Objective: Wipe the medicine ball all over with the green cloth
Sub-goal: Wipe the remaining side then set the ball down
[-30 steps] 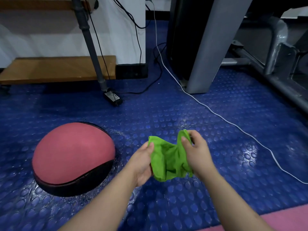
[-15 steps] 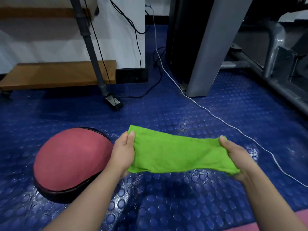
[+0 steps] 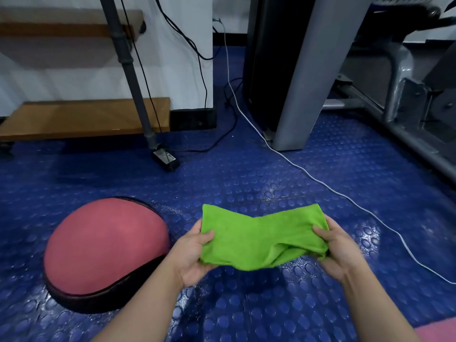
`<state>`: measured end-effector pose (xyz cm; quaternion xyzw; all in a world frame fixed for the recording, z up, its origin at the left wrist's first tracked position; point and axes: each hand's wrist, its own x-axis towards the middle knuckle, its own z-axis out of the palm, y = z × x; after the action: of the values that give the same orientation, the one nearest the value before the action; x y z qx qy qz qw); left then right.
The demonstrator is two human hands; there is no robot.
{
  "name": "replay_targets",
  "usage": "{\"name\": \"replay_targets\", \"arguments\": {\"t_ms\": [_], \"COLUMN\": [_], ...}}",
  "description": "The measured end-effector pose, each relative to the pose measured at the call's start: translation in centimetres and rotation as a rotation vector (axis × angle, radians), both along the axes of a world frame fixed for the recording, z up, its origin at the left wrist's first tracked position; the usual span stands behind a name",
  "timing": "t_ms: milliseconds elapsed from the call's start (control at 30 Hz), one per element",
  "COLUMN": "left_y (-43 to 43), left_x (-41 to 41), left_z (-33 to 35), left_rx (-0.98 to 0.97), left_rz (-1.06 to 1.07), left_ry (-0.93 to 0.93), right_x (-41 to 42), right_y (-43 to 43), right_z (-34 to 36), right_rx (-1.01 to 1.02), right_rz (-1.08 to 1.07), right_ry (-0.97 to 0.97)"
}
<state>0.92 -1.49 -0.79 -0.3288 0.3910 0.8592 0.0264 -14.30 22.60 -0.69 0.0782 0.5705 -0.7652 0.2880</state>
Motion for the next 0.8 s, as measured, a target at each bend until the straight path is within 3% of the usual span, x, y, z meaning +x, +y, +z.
{"name": "replay_targets", "arguments": {"t_ms": [200, 300, 433, 533, 600, 667, 733, 800], "left_y": [3.2, 4.5, 5.3, 5.6, 5.6, 5.5, 5.3, 5.3], "left_x": [-1.2, -1.9, -2.0, -1.7, -1.5, -1.4, -1.4, -1.6], "left_z": [-0.3, -0.6, -1.5, -2.2, -2.6, -3.0, -3.3, -3.2], "left_rx": [-0.195, -0.176, -0.032, 0.061, 0.081, 0.146, 0.236, 0.310], "left_rz": [-0.112, -0.110, -0.027, 0.032, 0.075, 0.098, 0.106, 0.108], "left_ry": [0.030, 0.077, 0.074, 0.068, 0.064, 0.025, 0.002, -0.005], "right_x": [3.3, 6.2, 8.3, 9.2, 8.9, 7.9, 6.3, 5.1], "right_y": [-4.6, -7.4, -9.1, -8.6, -8.0, -6.9, -5.6, -4.3], "right_z": [1.0, 0.6, -1.4, -1.6, -1.4, -1.8, -2.7, -4.2], "right_rx": [0.209, 0.338, 0.345, 0.205, 0.023, -0.025, 0.156, 0.317], "right_rz": [0.285, 0.514, 0.721, 0.775, 0.649, 0.431, 0.180, 0.093], "right_ry": [0.365, 0.548, 0.499, 0.417, 0.243, 0.131, 0.178, 0.155]}}
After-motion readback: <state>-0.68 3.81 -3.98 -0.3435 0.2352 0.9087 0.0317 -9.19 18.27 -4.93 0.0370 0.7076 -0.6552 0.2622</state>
